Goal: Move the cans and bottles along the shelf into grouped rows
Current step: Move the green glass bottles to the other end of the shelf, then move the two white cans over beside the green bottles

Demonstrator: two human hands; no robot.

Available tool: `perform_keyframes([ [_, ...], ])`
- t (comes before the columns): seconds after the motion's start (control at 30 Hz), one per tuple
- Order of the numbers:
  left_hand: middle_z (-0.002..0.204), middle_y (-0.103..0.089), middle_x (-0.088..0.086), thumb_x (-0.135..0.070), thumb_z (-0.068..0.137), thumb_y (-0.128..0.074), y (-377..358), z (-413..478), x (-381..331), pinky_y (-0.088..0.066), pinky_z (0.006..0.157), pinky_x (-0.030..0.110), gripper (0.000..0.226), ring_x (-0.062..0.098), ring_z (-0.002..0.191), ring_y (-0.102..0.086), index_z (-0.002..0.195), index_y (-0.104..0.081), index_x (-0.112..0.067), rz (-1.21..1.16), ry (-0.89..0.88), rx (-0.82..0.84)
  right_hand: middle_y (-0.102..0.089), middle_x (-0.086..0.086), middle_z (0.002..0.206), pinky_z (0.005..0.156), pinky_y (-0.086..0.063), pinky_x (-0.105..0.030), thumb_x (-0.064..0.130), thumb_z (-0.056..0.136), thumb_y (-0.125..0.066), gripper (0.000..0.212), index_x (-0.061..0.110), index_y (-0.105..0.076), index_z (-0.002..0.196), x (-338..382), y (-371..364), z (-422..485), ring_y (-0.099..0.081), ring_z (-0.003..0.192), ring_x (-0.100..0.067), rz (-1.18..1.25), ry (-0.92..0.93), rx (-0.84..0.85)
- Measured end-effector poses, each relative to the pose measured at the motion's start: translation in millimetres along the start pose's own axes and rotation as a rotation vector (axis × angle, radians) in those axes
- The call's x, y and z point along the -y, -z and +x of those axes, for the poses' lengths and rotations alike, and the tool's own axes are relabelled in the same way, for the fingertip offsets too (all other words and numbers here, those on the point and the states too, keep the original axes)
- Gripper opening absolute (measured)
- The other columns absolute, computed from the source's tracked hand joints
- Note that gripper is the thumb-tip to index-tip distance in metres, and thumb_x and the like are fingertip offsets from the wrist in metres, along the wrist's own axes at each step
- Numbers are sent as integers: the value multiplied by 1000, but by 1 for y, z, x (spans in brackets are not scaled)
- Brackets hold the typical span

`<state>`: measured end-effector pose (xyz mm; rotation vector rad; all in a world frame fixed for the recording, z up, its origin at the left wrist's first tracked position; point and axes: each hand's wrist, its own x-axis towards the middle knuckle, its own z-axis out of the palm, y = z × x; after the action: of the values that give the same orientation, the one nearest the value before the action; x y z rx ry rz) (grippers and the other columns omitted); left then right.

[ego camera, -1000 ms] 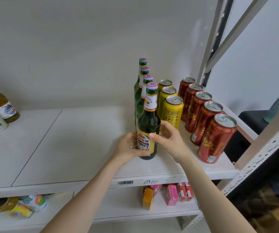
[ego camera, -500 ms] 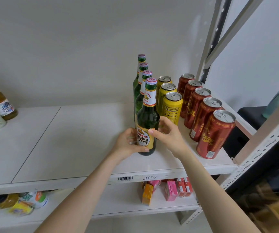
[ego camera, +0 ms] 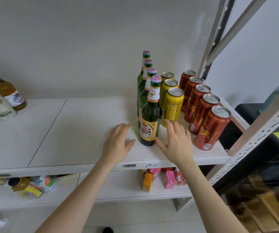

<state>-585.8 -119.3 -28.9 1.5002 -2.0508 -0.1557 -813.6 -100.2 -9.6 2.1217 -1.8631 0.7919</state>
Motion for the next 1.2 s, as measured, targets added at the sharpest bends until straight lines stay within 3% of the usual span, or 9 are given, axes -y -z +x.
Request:
perform_keyframes([
  [0.17,147,-47,21,-31,82,-75,23,-25,5,-42,106,52,65,40,136,-44,138,-52,-7,300,-84,-53,-48,-16,148,105,-39,-56,55,87,-58,73,12,-44,144,23,9,-21,-47,133,-37,-144,-39,30],
  [0.37,149,-45,22,-34,79,-77,60,-53,29,-37,108,56,70,40,138,-43,139,-53,-7,417,-96,-74,-41,-15,154,110,-31,-59,49,83,-67,78,12,-42,147,69,14,-41,-39,141,-36,-184,-57,-17],
  [0.53,151,-42,21,-35,79,-77,94,-75,68,-34,110,56,72,38,140,-40,141,-51,-9,425,-116,-77,-36,-12,158,114,-24,-57,51,86,-52,72,12,-44,147,124,10,-56,-31,146,-31,-198,-88,-30],
  [0.8,156,-36,18,-42,85,-69,158,-108,145,-26,115,53,72,35,145,-34,147,-44,-13,481,-143,-41,-38,-13,157,114,-23,-57,53,89,-40,72,12,-43,148,226,-9,-70,-37,143,-32,-197,-131,-9],
  [1.2,157,-34,17,-44,86,-66,235,-118,272,-27,116,54,72,34,145,-33,148,-42,-17,542,-48,26,-36,-12,158,116,-14,-56,60,90,-41,77,15,-37,152,358,-51,-28,-34,145,-33,-228,-119,110],
])
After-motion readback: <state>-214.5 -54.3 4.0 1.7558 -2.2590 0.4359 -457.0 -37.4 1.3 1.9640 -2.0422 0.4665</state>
